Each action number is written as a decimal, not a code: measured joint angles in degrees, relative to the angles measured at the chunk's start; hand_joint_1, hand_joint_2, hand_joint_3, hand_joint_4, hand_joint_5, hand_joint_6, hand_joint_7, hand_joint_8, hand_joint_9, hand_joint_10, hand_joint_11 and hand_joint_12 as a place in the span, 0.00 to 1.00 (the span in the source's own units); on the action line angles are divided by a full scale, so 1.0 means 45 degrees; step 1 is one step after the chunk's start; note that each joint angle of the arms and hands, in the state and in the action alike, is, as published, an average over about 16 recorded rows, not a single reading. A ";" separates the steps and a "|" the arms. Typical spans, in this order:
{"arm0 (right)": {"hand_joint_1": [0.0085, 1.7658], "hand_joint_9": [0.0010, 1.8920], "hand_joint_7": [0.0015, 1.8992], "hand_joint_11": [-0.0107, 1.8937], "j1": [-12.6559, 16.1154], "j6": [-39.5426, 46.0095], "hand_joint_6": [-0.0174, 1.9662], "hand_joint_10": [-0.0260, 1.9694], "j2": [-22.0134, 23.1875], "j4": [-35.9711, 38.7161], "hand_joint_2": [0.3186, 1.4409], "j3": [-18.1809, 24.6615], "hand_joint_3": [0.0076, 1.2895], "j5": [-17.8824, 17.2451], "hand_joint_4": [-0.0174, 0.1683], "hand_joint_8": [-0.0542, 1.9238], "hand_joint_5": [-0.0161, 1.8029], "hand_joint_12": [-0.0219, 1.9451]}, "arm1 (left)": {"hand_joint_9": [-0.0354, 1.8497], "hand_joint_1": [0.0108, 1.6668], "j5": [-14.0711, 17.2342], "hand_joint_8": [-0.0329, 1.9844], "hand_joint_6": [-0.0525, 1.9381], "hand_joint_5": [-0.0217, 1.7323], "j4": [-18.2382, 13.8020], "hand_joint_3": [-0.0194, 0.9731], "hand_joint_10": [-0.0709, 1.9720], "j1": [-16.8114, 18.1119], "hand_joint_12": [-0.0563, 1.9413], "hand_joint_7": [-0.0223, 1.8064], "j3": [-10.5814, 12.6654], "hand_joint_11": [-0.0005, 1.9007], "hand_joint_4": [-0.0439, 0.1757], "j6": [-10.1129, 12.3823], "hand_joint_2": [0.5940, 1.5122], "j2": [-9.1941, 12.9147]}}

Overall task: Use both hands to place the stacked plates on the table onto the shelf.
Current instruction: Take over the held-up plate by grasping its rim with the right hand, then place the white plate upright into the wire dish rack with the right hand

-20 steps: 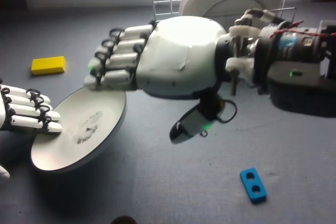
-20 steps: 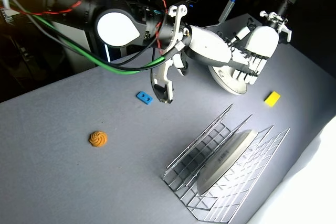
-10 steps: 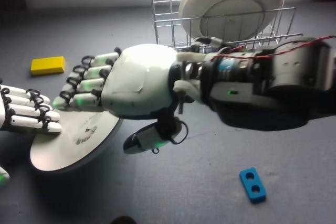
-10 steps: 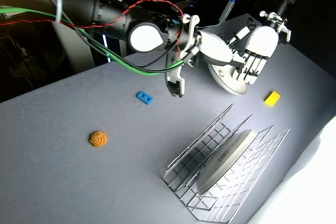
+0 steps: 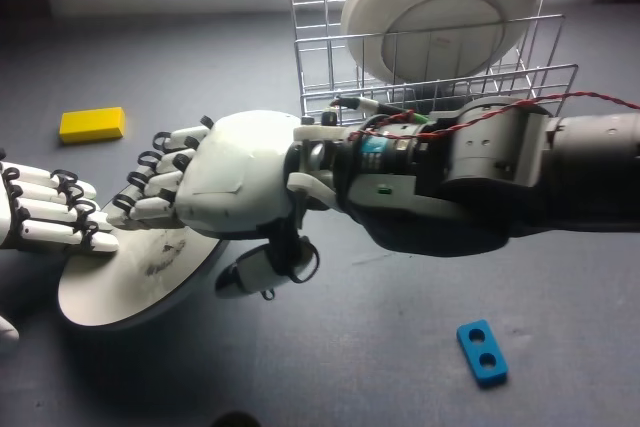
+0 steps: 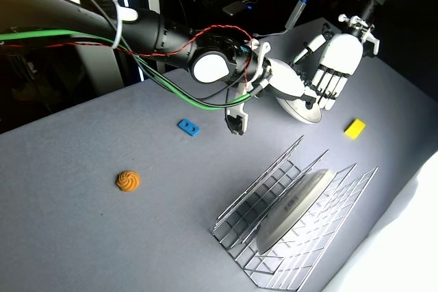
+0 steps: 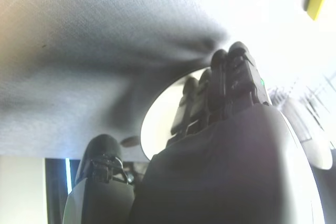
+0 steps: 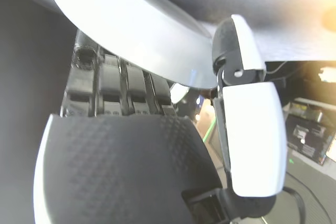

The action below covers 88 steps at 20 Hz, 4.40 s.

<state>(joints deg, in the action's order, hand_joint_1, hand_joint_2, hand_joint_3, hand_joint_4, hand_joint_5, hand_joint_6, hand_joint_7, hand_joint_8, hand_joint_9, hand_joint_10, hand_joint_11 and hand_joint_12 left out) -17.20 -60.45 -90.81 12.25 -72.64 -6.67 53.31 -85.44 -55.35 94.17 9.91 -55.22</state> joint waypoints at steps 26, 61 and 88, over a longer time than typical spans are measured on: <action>0.70 0.42 0.40 0.28 0.0012 -0.0435 0.17 0.28 -0.1024 -0.0016 0.65 -0.1177 0.01 -0.0564 0.07 0.17 0.39 0.60 | 0.05 0.00 0.0045 0.00 0.02 0.02 -0.0078 0.04 0.05 0.0102 0.02 0.01 0.0025 0.01 0.18 0.0006 0.64 -0.0051; 0.72 0.64 0.58 0.50 0.1658 -0.0385 0.41 0.13 0.1797 -0.2323 0.56 0.2079 0.01 0.0373 0.19 0.41 0.56 0.50 | 0.06 0.00 0.0724 0.02 0.04 0.04 -0.0967 0.04 0.04 0.3787 0.04 0.06 -0.0331 0.01 0.19 0.0768 0.64 0.1104; 0.73 0.60 0.58 0.47 0.4898 -0.0258 0.43 0.26 0.3940 -0.8113 0.60 0.2624 0.01 0.2268 0.11 0.42 0.55 0.55 | 0.07 0.00 0.0722 0.02 0.04 0.05 -0.1154 0.04 0.04 0.3463 0.09 0.07 -0.0413 0.01 0.19 0.0682 0.64 0.1131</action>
<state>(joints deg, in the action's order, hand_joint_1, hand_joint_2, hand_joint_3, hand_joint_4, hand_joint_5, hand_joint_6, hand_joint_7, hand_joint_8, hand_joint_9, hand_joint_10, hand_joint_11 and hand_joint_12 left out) 4.84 -61.62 -73.08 -24.26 -60.83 3.54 56.57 -90.63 -39.77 92.31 12.98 -50.13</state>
